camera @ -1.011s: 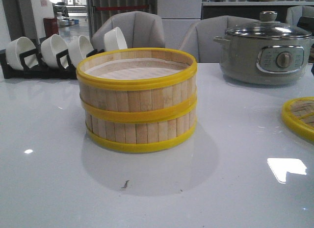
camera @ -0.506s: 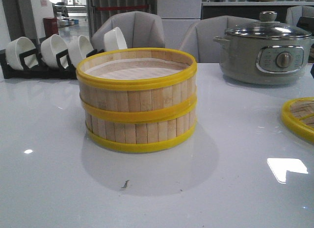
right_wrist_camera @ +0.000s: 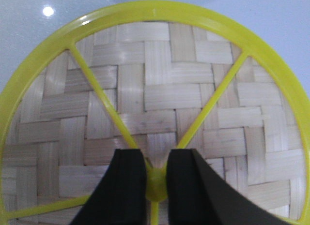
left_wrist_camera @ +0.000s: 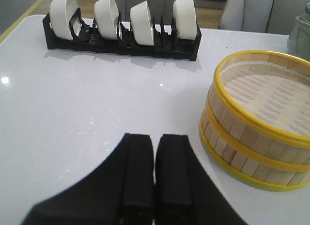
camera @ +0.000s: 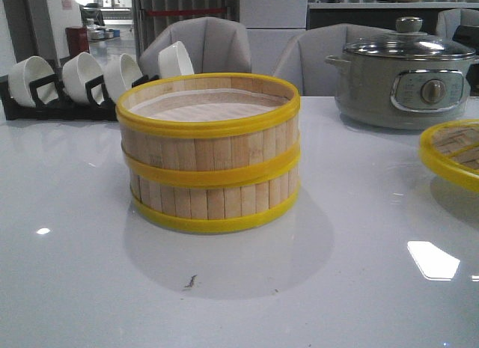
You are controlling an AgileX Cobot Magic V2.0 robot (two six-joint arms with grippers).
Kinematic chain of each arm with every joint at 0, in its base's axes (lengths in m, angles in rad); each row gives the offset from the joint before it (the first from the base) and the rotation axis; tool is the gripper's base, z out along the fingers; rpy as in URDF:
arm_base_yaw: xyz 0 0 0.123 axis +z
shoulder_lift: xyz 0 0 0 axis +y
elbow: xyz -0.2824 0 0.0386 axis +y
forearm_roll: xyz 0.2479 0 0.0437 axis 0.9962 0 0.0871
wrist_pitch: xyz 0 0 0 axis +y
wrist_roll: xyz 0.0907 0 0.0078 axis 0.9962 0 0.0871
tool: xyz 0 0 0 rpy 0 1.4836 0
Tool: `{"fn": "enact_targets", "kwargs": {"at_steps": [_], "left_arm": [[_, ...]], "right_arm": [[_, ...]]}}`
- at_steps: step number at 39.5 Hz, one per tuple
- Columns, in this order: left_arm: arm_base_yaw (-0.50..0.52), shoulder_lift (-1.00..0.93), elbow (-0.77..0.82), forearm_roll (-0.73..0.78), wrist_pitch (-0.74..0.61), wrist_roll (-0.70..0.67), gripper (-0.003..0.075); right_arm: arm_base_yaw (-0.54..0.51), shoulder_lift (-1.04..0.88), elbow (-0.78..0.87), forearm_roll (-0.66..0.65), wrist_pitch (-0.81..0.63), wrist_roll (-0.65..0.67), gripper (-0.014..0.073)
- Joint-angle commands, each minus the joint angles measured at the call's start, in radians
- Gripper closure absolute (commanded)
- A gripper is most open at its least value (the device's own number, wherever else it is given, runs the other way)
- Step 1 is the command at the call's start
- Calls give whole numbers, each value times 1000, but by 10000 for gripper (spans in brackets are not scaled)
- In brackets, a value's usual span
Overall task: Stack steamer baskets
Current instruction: 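Lift the lid with the right gripper and carry it over the stack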
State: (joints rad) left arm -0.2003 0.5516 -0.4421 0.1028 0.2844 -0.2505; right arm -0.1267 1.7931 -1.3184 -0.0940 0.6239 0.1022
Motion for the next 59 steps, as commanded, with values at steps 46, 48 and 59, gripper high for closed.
{"fn": "enact_targets", "kwargs": {"at_steps": [46,48,59], "left_arm": [[0,5,-29,-7,-83,-9,634],[0,5,-29,-7,-83,-9,634],[0,5,-29,-7,-83,-9,634]], "right_arm": [[717,316,-1020,58,454,-9,558],[719,328,-1024,58,454,-9,558],[719,356,-1030,58,433,-9,558]]}}
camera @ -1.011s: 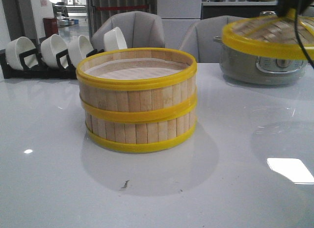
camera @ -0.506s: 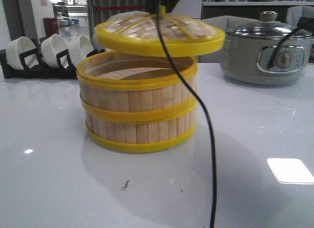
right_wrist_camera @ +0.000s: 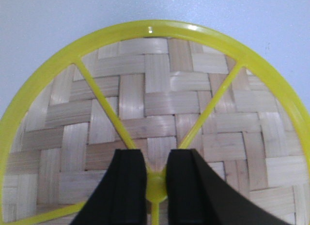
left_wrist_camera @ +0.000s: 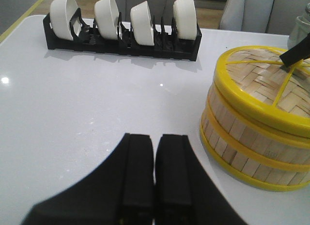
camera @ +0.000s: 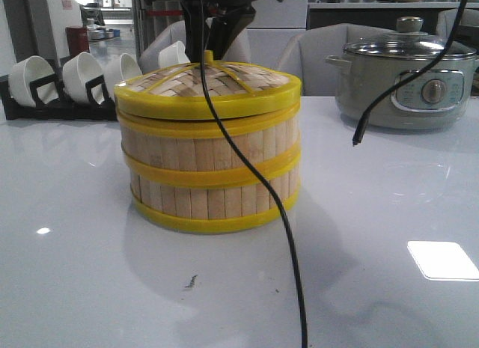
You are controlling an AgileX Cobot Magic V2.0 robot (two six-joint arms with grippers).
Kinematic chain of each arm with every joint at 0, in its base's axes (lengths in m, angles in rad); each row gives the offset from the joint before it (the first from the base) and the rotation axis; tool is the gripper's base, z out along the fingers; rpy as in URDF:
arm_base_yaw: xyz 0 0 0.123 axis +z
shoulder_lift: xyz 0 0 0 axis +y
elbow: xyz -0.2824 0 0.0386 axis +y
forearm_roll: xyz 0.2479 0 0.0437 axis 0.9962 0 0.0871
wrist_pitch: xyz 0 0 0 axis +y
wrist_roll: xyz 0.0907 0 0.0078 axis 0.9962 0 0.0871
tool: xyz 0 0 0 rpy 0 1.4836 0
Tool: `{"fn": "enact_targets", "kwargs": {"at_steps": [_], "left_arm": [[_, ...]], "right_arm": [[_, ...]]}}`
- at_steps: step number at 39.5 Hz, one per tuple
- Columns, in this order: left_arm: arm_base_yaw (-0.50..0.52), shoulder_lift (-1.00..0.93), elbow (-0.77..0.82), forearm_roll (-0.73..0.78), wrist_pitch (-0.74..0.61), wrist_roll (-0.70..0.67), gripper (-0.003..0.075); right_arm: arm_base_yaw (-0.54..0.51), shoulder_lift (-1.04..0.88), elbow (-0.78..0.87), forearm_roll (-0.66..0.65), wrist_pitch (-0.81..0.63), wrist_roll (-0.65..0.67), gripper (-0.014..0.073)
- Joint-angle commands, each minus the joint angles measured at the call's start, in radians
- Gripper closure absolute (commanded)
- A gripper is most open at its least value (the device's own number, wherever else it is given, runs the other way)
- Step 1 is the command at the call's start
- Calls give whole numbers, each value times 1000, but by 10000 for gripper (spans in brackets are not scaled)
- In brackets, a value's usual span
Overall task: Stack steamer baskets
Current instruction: 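Lift the lid with the right gripper and carry it over the stack, then lower the lid onto the top basket and release it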
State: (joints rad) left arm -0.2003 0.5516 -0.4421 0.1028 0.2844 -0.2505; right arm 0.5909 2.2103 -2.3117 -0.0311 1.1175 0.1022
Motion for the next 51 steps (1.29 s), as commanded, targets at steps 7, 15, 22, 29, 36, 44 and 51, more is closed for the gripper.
{"fn": "enact_targets", "kwargs": {"at_steps": [7,15,22,29,36,44,51], "left_arm": [[0,5,-29,-7,-83,-9,634],[0,5,-29,-7,-83,-9,634],[0,5,-29,-7,-83,-9,634],[0,5,-29,-7,-83,-9,634],[0,5,-29,-7,-83,-9,634],[0,5,-29,-7,-83,-9,634],[0,5,-29,-7,-83,-9,634]], "right_arm": [[2,-60,-37,1,-45,-9,558],[4,-60,-37,1,1,-9,558],[4,-61,-37,1,19,-9,558],[4,-61,-37,1,4,-9,557],[4,-61,-37,1,-19,-9,553],[4,-61,-37,1,-25,-9,382],[4,-61,-37,0,-33,-9,193]]}}
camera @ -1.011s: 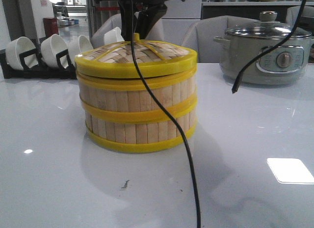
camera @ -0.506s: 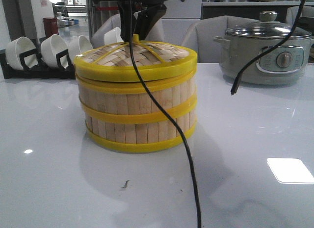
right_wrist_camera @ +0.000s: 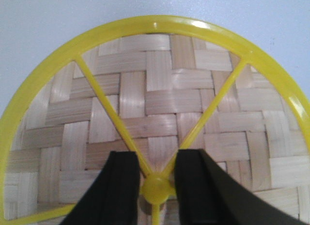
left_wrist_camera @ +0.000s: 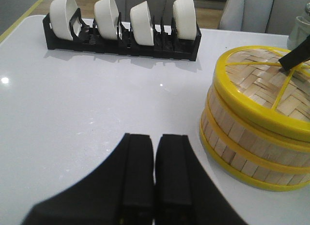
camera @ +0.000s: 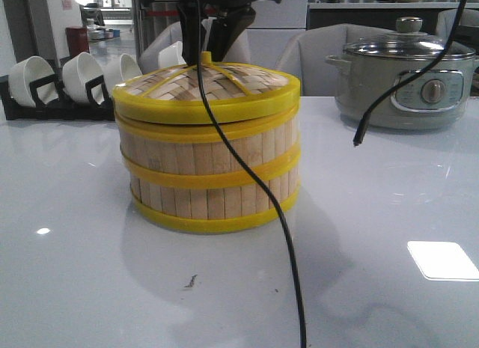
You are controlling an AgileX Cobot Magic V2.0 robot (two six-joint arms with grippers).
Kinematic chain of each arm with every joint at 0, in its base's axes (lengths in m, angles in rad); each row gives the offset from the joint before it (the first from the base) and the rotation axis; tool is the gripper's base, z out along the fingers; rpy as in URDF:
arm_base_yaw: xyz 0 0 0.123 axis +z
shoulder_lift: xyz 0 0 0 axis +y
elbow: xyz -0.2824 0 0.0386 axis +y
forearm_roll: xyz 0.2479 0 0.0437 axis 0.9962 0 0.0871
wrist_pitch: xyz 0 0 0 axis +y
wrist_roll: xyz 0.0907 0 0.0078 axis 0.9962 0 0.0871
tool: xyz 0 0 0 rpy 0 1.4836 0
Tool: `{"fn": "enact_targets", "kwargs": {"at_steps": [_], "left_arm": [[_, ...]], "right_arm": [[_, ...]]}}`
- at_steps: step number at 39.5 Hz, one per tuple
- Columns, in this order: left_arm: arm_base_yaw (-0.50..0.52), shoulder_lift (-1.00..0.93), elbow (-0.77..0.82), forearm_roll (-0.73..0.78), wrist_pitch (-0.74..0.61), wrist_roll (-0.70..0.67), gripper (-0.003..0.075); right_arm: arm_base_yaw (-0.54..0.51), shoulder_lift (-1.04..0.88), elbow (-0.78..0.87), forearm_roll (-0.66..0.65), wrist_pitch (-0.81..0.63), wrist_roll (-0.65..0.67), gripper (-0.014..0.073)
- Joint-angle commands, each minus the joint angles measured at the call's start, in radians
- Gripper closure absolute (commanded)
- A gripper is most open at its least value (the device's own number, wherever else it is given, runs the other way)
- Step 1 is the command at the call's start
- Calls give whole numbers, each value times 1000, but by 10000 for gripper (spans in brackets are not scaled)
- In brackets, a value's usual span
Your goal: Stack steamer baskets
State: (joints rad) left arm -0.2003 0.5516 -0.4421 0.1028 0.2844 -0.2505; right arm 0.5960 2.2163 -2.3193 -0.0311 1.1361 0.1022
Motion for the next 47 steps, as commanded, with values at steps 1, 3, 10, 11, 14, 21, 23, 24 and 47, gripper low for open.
{"fn": "enact_targets", "kwargs": {"at_steps": [1,3,10,11,14,21,23,24,47], "left_arm": [[0,5,-29,-7,-83,-9,634],[0,5,-29,-7,-83,-9,634],[0,5,-29,-7,-83,-9,634],[0,5,-29,-7,-83,-9,634],[0,5,-29,-7,-83,-9,634],[0,5,-29,-7,-83,-9,634],[0,5,-29,-7,-83,-9,634],[0,5,-29,-7,-83,-9,634],[0,5,-29,-7,-83,-9,634]], "right_arm": [[-1,-67,-29,0,-54,-9,194],[-1,-69,-29,-1,-63,-9,198],[-2,-89,-45,-29,-83,-9,198],[-2,-97,-45,-40,-89,-9,198],[-8,-124,-45,-71,-95,-9,198],[-63,-216,-40,-109,-96,-9,198],[-90,-253,-19,-109,-100,-9,198],[-107,-271,-8,-109,-104,-9,198],[-544,-994,867,-109,-526,-9,200]]}}
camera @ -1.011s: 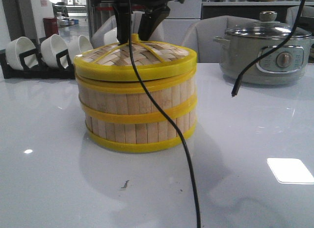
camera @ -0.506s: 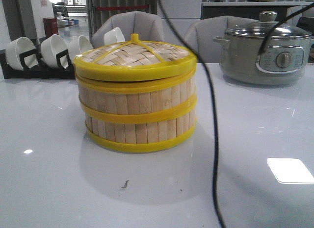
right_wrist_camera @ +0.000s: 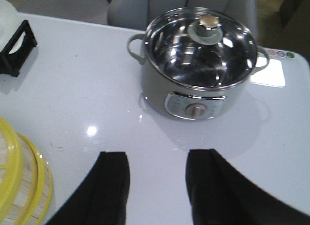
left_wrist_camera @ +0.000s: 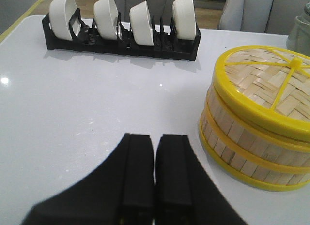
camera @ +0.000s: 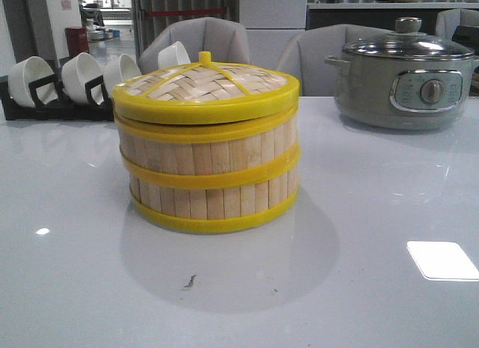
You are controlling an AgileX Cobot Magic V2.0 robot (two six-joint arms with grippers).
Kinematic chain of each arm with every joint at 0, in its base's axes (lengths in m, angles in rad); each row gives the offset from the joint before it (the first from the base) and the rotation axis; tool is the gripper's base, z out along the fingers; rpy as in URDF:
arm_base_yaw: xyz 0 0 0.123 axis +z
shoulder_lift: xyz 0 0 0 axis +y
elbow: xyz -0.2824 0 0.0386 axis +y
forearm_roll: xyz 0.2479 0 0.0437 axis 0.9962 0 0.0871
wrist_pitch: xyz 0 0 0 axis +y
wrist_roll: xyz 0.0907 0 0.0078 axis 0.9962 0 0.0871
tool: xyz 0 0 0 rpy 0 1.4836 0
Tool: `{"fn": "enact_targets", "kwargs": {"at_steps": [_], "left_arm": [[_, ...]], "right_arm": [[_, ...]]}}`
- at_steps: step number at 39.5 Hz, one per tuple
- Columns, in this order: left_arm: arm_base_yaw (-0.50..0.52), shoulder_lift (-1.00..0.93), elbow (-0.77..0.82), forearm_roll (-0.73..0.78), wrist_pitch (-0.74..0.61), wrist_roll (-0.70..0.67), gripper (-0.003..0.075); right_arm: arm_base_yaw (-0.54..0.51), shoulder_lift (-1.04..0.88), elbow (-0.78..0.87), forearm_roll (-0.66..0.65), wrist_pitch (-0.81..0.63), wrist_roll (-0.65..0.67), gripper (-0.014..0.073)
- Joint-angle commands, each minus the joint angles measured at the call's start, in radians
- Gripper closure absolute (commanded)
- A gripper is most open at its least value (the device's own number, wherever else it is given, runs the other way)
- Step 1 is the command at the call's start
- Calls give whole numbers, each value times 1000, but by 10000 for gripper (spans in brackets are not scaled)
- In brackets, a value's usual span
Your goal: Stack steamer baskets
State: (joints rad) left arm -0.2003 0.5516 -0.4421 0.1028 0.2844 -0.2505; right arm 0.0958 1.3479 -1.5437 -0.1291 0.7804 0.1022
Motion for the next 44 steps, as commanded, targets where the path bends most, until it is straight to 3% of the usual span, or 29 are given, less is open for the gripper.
{"fn": "enact_targets", "kwargs": {"at_steps": [1,9,18,44], "left_arm": [[0,5,-29,-7,-83,-9,634],[0,5,-29,-7,-83,-9,634],[0,5,-29,-7,-83,-9,634],[0,5,-29,-7,-83,-9,634]], "right_arm": [[-55,-162,142,-11,-206,-9,200],[-102,-407,490,-11,-436,-9,200],[-102,-597,756,-11,-590,-9,200],[-109,-966,1223,-11,-748,-9,201]]}}
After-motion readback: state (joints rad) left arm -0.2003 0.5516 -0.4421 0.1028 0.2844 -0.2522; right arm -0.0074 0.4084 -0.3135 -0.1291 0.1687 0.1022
